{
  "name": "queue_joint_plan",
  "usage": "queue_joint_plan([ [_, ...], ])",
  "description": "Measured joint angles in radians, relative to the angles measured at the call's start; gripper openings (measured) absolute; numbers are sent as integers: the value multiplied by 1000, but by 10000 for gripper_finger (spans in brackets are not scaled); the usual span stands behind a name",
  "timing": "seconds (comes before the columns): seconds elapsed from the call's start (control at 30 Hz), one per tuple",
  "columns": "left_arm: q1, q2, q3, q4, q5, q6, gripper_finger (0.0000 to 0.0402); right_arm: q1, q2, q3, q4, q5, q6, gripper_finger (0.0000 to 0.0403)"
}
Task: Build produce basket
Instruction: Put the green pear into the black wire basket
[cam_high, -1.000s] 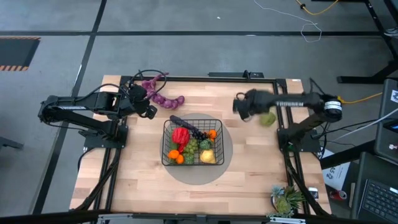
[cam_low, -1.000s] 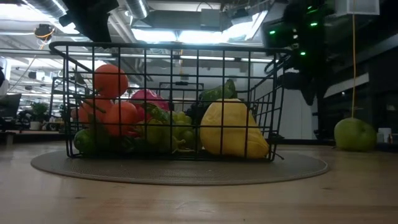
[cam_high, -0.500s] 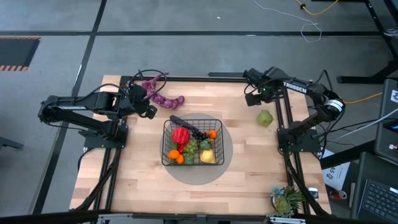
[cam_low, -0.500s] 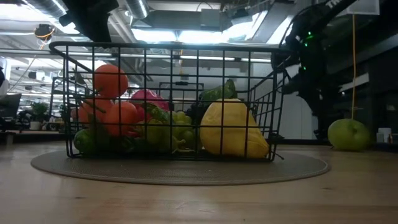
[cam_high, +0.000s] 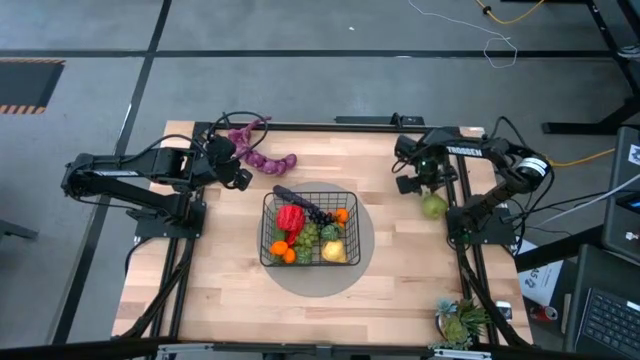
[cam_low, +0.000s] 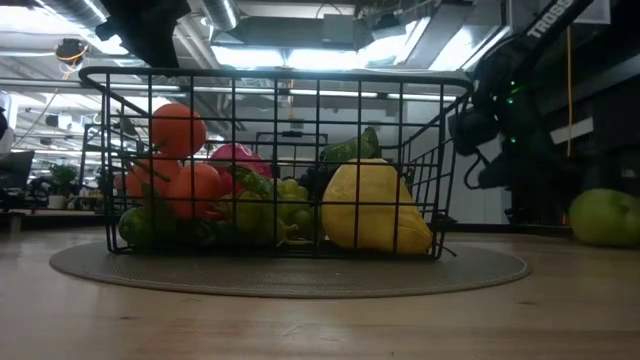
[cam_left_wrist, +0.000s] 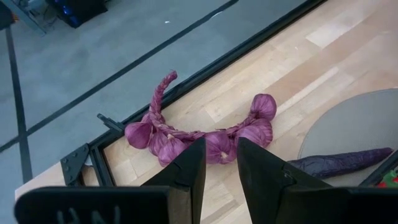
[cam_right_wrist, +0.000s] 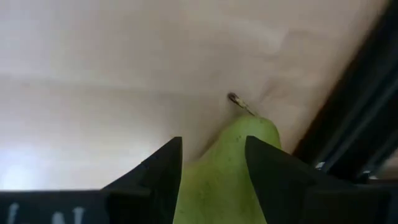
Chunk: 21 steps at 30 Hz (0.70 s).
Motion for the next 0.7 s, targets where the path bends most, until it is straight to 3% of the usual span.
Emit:
queue_joint_plan([
  [0.23,0,0,0,0,0,-1,85,87,0,-28,-11,-15,-24,179],
  [0.53,0,0,0,0,0,-1,85,106,0,-29,-18,100,-2,179],
  [0.7,0,0,0,0,0,-2,85,106,0,-30,-44,58,27,179],
])
